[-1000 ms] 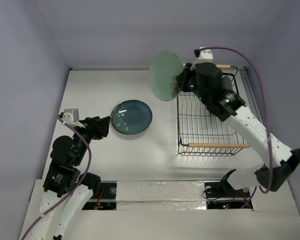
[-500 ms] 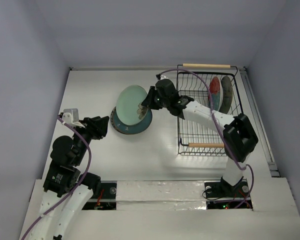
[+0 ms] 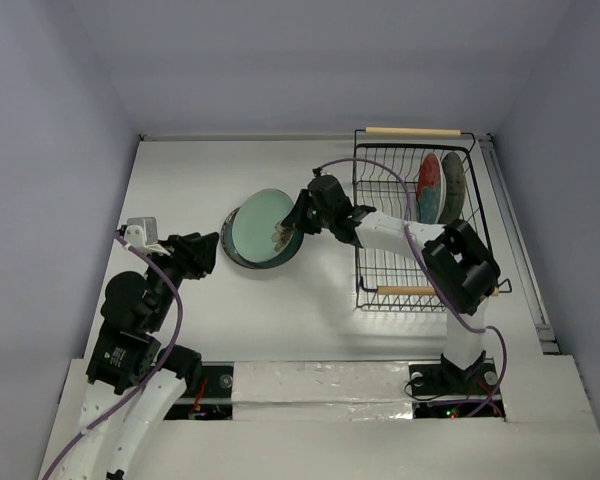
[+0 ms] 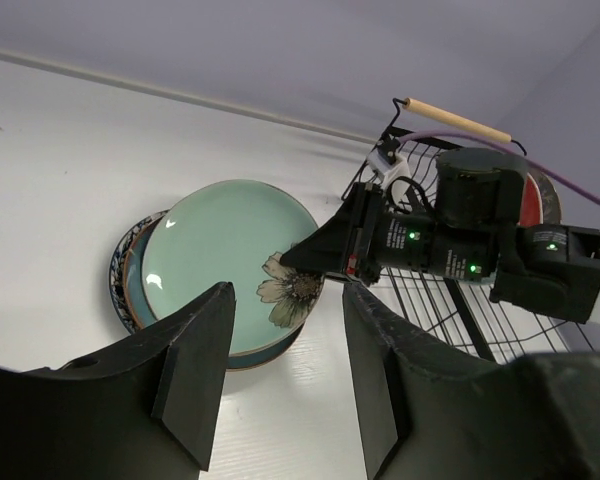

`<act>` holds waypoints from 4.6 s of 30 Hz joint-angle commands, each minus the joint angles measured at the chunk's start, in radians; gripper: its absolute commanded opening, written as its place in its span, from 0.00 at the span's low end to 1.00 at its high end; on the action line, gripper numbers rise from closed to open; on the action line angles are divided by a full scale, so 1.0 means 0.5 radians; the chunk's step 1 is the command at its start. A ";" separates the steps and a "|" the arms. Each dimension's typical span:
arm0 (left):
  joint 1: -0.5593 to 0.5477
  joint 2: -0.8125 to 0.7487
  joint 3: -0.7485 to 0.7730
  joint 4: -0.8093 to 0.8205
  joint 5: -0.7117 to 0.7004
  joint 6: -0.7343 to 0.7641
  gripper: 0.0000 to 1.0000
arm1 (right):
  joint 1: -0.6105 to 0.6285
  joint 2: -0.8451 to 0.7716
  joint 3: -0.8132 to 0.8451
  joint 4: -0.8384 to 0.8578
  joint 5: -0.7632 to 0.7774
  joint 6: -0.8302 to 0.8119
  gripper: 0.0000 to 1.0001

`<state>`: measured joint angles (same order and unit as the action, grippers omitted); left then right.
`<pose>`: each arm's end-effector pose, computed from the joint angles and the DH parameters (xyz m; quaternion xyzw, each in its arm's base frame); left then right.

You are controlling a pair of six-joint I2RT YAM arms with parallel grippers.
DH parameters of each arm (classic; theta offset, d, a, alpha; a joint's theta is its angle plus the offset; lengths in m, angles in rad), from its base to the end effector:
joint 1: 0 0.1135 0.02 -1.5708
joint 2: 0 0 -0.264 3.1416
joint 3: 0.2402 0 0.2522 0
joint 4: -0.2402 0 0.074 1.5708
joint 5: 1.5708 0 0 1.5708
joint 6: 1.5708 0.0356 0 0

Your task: Unload the plates from the dish rack

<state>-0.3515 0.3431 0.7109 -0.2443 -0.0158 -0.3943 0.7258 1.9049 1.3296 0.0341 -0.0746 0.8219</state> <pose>0.0820 -0.0295 0.3599 -0.0201 0.6618 -0.2681 0.6998 0.3263 0.2931 0.2236 0.0234 0.8697 0.3671 0.3292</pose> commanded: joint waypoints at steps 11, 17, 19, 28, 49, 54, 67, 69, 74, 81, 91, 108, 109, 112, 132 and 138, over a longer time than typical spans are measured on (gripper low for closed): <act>0.004 0.025 -0.017 0.090 0.013 0.000 0.47 | 0.036 0.010 -0.064 0.236 -0.026 0.041 0.49; 0.022 0.032 -0.020 0.093 0.019 0.003 0.47 | 0.095 0.013 0.071 -0.162 0.127 -0.195 0.82; 0.022 0.041 -0.020 0.099 0.022 0.000 0.47 | 0.113 -0.008 0.114 -0.319 0.237 -0.296 0.90; 0.022 0.035 -0.020 0.102 0.022 0.000 0.47 | 0.150 -0.076 0.221 -0.752 0.548 -0.582 1.00; 0.022 -0.002 -0.023 0.102 0.022 0.003 0.31 | -0.432 -1.097 0.157 -1.212 1.554 -0.972 0.00; 0.022 0.001 -0.014 0.068 -0.079 -0.018 0.06 | -0.727 -1.052 0.120 -1.326 1.668 -1.039 0.52; 0.022 0.007 -0.010 0.071 -0.045 -0.009 0.28 | -0.982 -0.546 0.310 -1.320 1.588 -1.183 0.53; 0.022 0.001 -0.010 0.071 -0.042 -0.009 0.29 | -0.982 -0.469 0.350 -1.335 1.585 -1.196 0.49; 0.022 0.001 -0.010 0.068 -0.042 -0.009 0.29 | -0.982 -0.417 0.406 -1.397 1.634 -1.223 0.26; 0.022 -0.008 -0.014 0.074 -0.036 -0.012 0.29 | -0.982 -0.588 0.436 -1.470 1.738 -1.371 0.03; 0.022 -0.005 -0.017 0.078 -0.024 -0.012 0.34 | -0.881 -0.941 0.648 -1.614 1.833 -1.389 0.00; 0.022 0.010 -0.017 0.078 -0.030 -0.012 0.43 | -0.369 -1.221 0.418 -0.581 0.594 -0.779 0.00; 0.022 0.016 -0.020 0.078 -0.027 -0.012 0.44 | -0.369 -1.175 0.424 -0.532 0.524 -0.697 0.00; 0.022 0.032 -0.020 0.081 -0.024 -0.012 0.45 | -0.350 -1.024 0.357 -0.248 0.257 -0.552 0.00; 0.040 0.059 -0.023 0.096 0.004 -0.009 0.45 | -0.135 -0.150 0.148 0.505 -0.194 0.163 0.00; 0.040 0.056 -0.023 0.096 0.007 -0.012 0.45 | -0.117 -0.067 0.013 0.729 -0.219 0.326 0.00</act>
<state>-0.3378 0.3592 0.7105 -0.2443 -0.0265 -0.4026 0.6563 1.9072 1.3296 0.1040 -0.1276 0.8661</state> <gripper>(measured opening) 0.448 0.196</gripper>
